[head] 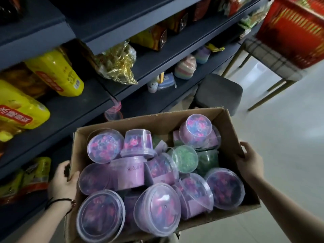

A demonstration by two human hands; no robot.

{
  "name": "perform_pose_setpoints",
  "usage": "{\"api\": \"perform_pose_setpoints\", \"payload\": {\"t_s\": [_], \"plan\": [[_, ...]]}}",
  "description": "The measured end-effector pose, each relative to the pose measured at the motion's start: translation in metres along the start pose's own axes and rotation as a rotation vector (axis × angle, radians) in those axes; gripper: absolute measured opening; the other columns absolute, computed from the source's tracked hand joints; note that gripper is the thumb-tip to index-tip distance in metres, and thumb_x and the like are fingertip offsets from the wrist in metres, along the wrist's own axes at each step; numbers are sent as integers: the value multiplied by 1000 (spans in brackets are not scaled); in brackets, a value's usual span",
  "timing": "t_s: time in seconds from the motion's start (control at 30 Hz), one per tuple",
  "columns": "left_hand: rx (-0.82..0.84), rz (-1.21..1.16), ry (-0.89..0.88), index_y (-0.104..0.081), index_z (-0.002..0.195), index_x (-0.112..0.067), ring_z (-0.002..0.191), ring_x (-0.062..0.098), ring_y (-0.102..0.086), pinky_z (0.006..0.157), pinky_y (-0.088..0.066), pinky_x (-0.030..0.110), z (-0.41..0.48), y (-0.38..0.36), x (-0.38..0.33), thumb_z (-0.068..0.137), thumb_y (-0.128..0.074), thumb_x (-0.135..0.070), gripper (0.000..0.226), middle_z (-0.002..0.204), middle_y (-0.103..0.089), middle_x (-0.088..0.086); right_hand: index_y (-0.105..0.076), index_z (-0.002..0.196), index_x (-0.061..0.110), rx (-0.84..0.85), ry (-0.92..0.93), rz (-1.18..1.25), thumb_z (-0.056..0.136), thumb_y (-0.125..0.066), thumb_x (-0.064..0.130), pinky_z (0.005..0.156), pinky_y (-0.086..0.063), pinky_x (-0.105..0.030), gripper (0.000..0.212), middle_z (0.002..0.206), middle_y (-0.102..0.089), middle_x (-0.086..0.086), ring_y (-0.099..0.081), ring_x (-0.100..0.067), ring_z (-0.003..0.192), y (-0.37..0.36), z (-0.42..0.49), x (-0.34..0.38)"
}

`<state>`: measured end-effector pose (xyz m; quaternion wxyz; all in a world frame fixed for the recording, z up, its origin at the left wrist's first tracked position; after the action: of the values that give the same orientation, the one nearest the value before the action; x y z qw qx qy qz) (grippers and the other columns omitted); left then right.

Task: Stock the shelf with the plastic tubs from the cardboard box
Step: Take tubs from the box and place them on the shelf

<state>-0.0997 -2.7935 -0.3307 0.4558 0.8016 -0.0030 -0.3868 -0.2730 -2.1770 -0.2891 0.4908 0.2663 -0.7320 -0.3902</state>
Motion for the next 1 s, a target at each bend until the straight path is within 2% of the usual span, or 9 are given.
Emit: {"api": "perform_pose_setpoints", "payload": {"t_s": [0.2,0.33,0.4,0.57,0.7,0.77,0.87,0.93,1.0], "plan": [[-74,46,-58,-44,118,-31,84,33,-58,77,-47,45,16,-15,-7,86,-66,-9,45,104,-62,16,-59,122,17,-27,6,-31,79,-60,0,73,-46,-38,46,100,-71,-19,-64,-41,92,-4,18,-9],[-57,42,-18,-41,118,-34,90,38,-60,80,-48,50,22,-24,-7,86,-65,-10,47,109,-62,19,-56,118,20,12,11,-57,81,-58,2,68,-43,-36,42,96,-70,-17,-64,-40,88,-5,27,-9],[-30,12,5,-42,120,-32,97,38,-58,81,-45,47,22,-26,-10,86,-64,-8,47,115,-60,18,-54,118,20,58,0,-67,82,-58,4,67,-41,-34,39,97,-70,-16,-64,-40,89,-8,30,-11],[5,5,65,-46,131,-14,109,40,-55,85,-41,42,11,-23,-27,86,-65,-6,50,126,-55,23,-47,124,19,78,-104,45,84,-67,21,73,-41,-33,45,107,-68,-13,-63,-35,98,-12,19,-18],[-106,54,-146,-52,121,-4,115,42,-49,94,-41,51,-25,-4,-85,82,-67,0,42,121,-54,26,-43,133,11,27,-51,84,83,-71,25,88,-46,-40,59,121,-60,-16,-58,-34,111,-7,-2,1],[-119,105,-288,-57,116,-4,112,43,-47,91,-41,50,-53,-5,-114,78,-71,-1,40,118,-54,25,-42,136,7,-44,60,38,83,-72,23,100,-42,-44,63,129,-53,-18,-49,-34,120,2,-16,25],[35,123,-367,-60,114,-10,112,35,-48,92,-41,43,-84,-32,-139,75,-78,-11,43,117,-55,15,-43,138,10,9,240,38,82,-74,22,108,-36,-42,65,139,-46,-11,-41,-26,130,-8,-37,68],[194,94,-295,-56,124,-14,120,31,-45,100,-39,48,-92,-61,-145,73,-81,-23,57,126,-50,11,-40,140,15,122,270,94,80,-76,26,106,-37,-35,70,142,-44,-5,-41,-20,130,-28,-44,89],[258,96,-163,-44,137,-17,130,29,-37,106,-34,48,-89,-84,-149,71,-81,-38,79,139,-41,11,-34,144,18,204,210,197,79,-77,31,106,-37,-32,79,145,-40,-2,-39,-17,132,-47,-40,103]]}}
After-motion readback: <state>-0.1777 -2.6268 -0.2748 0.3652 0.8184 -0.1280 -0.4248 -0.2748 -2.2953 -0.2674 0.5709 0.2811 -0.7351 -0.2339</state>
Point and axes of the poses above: each hand's wrist, its own z-axis towards the middle knuckle, its own y-axis out of the back of the hand, x = y × z, the point moved 10 cm from there along z, towards the middle knuckle
